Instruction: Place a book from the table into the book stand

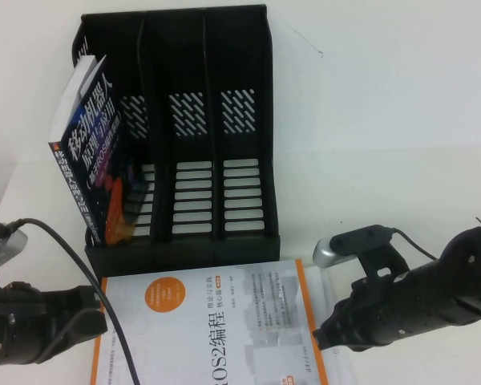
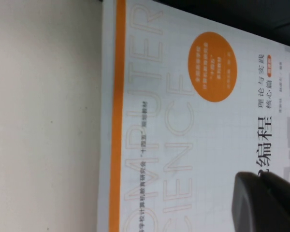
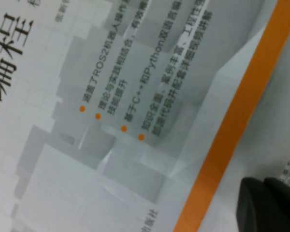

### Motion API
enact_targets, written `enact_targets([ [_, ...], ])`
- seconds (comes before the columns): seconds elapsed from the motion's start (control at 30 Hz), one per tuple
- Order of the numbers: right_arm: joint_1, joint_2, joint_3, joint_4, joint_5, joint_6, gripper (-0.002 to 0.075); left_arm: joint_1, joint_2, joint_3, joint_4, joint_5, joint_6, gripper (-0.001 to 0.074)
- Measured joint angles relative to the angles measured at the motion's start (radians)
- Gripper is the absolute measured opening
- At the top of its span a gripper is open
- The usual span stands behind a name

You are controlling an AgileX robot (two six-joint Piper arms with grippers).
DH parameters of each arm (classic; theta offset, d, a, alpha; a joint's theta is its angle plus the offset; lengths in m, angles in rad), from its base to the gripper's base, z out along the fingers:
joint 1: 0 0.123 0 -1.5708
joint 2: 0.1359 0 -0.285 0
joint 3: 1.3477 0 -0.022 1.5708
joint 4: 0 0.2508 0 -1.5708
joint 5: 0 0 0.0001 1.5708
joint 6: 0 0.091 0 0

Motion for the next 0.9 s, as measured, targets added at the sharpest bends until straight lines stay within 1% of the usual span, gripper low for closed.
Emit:
enact_targets([
  [0.2, 0.002, 0.000, -0.001, 0.002, 0.000, 0.000, 0.0005, 0.000, 0.000, 0.000, 0.000, 0.011, 0.004, -0.0002],
  [0.33, 0.004, -0.024, -0.001, -0.026, 0.008, 0.045, 0.0005, 0.000, 0.000, -0.002, 0.002, 0.011, 0.004, -0.0002],
  [0.43, 0.006, -0.075, -0.001, -0.046, 0.044, 0.092, 0.0005, 0.000, 0.000, -0.004, 0.008, 0.011, 0.005, -0.0002],
  [0.57, 0.009, -0.129, -0.001, -0.052, 0.098, 0.115, 0.0005, 0.000, 0.000, -0.006, 0.008, 0.025, 0.005, -0.0003],
  [0.9, 0.011, -0.035, -0.012, -0.070, 0.093, 0.113, 0.0005, 0.000, 0.000, -0.006, 0.008, 0.031, -0.002, -0.0003],
])
